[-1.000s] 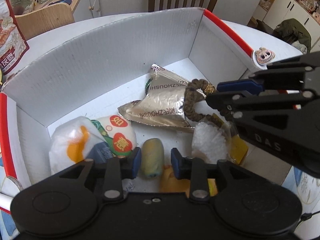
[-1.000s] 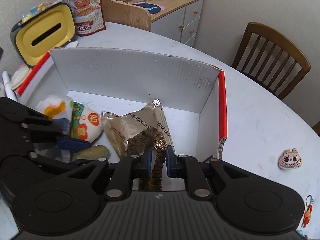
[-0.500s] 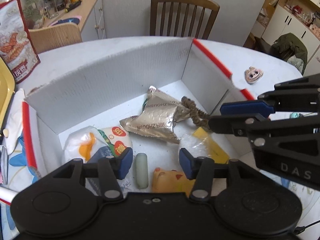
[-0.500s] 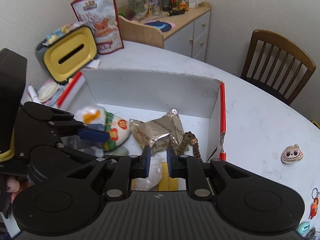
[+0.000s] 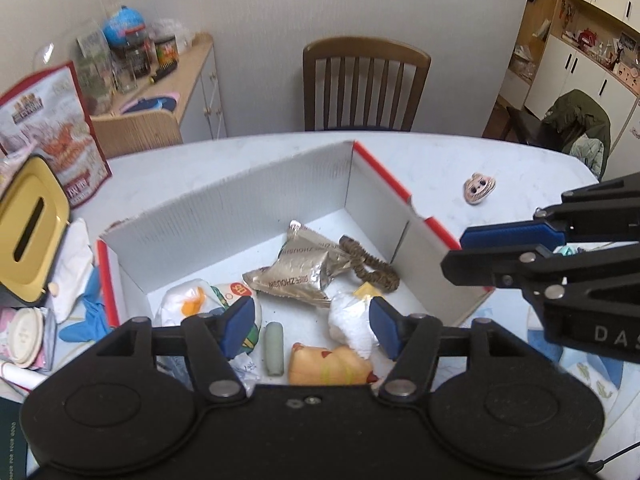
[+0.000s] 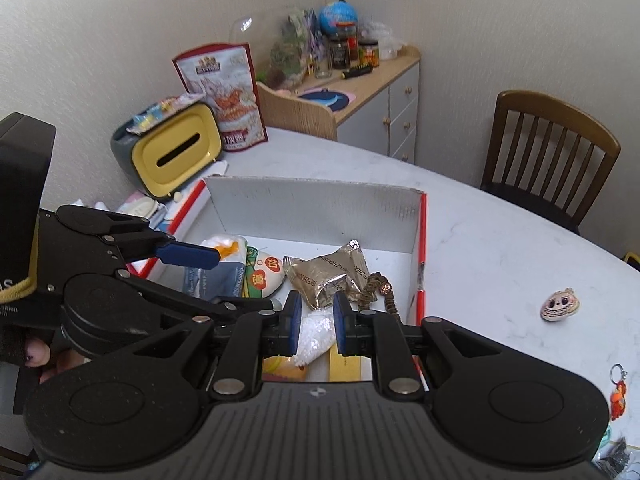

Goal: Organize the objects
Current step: 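Withdraw both tools from the box toward the remaining table items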

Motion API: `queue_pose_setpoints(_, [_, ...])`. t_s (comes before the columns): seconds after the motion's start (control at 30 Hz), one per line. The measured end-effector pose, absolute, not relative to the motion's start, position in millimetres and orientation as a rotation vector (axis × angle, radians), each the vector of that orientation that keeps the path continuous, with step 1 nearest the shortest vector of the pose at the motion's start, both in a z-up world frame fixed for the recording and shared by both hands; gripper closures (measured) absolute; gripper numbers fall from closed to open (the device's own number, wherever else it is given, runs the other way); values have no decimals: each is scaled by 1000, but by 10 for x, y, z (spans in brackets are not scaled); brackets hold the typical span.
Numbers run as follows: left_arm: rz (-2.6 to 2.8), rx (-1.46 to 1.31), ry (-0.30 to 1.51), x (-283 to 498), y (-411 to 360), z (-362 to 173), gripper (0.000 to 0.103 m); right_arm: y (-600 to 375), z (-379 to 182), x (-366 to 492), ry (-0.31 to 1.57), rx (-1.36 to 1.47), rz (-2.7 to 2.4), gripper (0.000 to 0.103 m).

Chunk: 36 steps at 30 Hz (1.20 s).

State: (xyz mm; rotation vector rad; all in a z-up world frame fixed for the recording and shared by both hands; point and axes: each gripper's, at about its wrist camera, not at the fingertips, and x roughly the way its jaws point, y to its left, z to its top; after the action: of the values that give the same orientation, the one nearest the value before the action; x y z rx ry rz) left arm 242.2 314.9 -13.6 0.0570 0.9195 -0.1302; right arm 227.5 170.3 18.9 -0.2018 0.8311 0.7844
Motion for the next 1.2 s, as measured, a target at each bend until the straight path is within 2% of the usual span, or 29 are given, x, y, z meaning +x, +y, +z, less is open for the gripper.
queue_pose_setpoints(0.2, [-110,38,867,2210,2963,86,35,1362,348,2125,807,-156,833,87])
queue_pose_setpoints(0.37, [-96,21,840,2043,2766,205,32,1095,452,1977,778,-145,869,74])
queue_pose_setpoints(0.53, [-92,7,824,1890,2537,256,28,815,509,1840,765,-141,887,73])
queue_pose_setpoints(0.6, [-89,8,819,1835,2431,261,25,693,512,1799,762,-137,884,69])
queue_pose_setpoints(0.73, [-94,-7,825,1750,2240,245,24,410,487,1741,761,-114,879,52])
queue_pose_setpoints(0.77, [-95,-9,824,1727,2190,238,23,341,481,1728,760,-111,876,50])
queue_pose_setpoints(0.93, [-104,-16,814,1629,1933,230,20,5,431,1674,768,-97,858,50])
queue_pose_setpoints(1.2, [-134,-1,808,1486,1472,180,14,-559,323,1586,776,-66,811,42])
